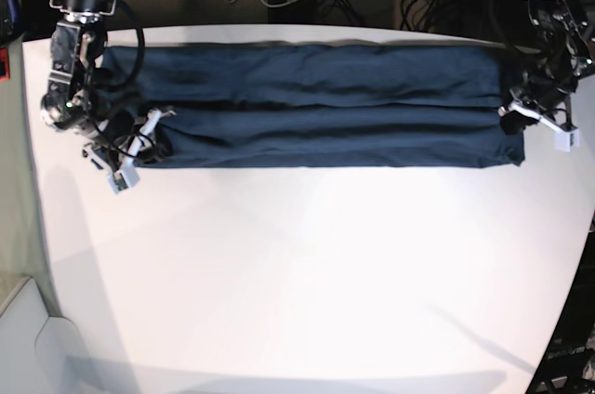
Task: Layout the t-shirt on the table in an organized manner, then fold the t-shirt properly
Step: 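Regrasp the strip's other end with the left gripper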
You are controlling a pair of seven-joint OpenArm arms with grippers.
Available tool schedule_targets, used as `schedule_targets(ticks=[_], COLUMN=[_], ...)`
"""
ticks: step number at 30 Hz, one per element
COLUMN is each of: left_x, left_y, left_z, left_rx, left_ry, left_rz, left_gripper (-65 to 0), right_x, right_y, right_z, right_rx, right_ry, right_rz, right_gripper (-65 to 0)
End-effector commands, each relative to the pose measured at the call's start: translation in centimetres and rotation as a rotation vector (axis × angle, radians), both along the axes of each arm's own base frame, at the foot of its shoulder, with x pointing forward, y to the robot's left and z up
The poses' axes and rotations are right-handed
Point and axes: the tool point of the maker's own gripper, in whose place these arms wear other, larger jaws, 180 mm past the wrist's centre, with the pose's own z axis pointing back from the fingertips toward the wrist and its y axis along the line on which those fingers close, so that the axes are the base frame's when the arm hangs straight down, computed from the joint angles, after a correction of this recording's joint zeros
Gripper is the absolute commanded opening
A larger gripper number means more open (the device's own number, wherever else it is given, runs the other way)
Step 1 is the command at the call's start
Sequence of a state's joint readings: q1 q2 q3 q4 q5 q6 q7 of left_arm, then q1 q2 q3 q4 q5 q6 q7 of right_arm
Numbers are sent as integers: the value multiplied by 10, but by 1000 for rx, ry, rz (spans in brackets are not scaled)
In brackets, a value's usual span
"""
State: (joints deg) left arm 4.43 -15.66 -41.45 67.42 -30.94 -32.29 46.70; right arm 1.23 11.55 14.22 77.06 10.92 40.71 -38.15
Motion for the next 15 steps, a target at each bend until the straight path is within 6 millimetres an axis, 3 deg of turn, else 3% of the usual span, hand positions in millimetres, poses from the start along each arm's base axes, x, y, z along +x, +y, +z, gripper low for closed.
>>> schedule_targets(ticks=[1,6,12,15], left_x=[-23,10,38,45], left_y=[-3,6,8,-8], left_z=[-18,35,85,97], left_rx=[35,155,235,216], left_ry=[146,15,-94,-86], left_rz=[-42,-77,-60,-57], left_gripper=[-648,-648,-648,-647], right_x=[-8,-8,-8,-8], right_y=[-13,-13,-13,-13], right_z=[-9,-9,-9,-9], right_rx=[-76,-76,-76,-76], right_ry=[63,63,63,63], right_rz=[-1,-1,-1,-1], right_gripper=[-440,-440,-440,-440])
